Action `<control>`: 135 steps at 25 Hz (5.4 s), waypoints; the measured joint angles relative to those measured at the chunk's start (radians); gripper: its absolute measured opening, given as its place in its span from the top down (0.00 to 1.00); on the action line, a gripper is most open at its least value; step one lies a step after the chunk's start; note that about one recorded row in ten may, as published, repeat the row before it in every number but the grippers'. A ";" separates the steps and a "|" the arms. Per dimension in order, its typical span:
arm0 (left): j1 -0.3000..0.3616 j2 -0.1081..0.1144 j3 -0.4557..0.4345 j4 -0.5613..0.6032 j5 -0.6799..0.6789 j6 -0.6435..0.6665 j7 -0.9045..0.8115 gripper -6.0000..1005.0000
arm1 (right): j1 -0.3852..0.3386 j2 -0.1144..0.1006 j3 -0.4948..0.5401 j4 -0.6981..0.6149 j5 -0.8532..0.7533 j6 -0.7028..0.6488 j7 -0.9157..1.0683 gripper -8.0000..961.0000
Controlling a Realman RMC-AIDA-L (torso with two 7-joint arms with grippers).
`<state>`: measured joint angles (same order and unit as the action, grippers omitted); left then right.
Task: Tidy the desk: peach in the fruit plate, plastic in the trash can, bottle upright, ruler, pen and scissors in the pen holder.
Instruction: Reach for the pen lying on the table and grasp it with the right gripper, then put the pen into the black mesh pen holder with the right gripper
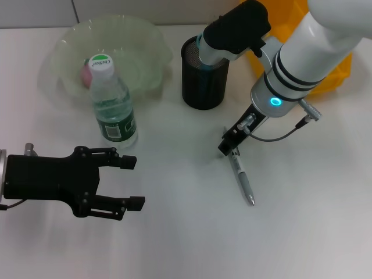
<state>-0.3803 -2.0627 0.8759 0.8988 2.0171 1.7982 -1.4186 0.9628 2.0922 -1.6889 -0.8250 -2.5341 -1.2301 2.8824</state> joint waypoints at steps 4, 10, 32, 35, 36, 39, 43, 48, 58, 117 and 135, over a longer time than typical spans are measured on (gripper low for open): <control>0.000 -0.002 0.001 -0.001 0.000 -0.002 0.001 0.16 | 0.000 0.000 0.000 0.007 0.008 0.004 0.000 0.48; 0.000 -0.002 0.002 -0.002 0.000 -0.002 0.001 0.16 | 0.000 0.000 -0.009 0.014 0.014 0.008 -0.001 0.52; 0.006 -0.002 0.004 -0.001 0.000 -0.002 0.001 0.16 | -0.001 0.000 -0.011 0.020 0.023 0.009 -0.003 0.64; 0.006 -0.002 0.004 -0.001 0.000 -0.002 0.001 0.16 | -0.001 0.000 -0.011 0.020 0.023 0.009 -0.004 0.66; 0.006 -0.002 0.003 -0.001 0.000 -0.002 0.002 0.16 | -0.001 0.000 -0.011 0.020 0.023 0.009 -0.004 0.66; 0.008 -0.002 0.002 -0.001 0.000 -0.002 0.002 0.16 | -0.003 0.000 -0.018 0.012 0.023 0.007 -0.007 0.68; 0.009 -0.002 0.000 -0.001 0.000 -0.002 0.002 0.16 | -0.025 0.000 -0.024 -0.030 0.023 0.000 -0.016 0.70; 0.010 -0.002 0.000 -0.001 0.000 0.000 0.003 0.16 | -0.046 -0.002 -0.023 -0.067 0.023 -0.013 -0.018 0.87; 0.013 -0.002 0.000 -0.001 0.000 0.003 0.003 0.16 | -0.136 -0.011 0.004 -0.249 0.008 -0.103 -0.033 0.97; 0.012 -0.002 0.000 -0.002 -0.002 -0.003 0.003 0.16 | -0.115 -0.002 -0.011 -0.152 -0.012 -0.150 -0.030 0.84; 0.014 -0.003 -0.043 -0.001 -0.011 0.003 0.003 0.16 | -0.450 -0.013 0.501 -0.553 0.504 -0.286 -0.431 0.87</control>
<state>-0.3659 -2.0661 0.8330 0.8974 2.0065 1.8012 -1.4161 0.5129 2.0797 -1.1876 -1.3780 -2.0296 -1.5165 2.4512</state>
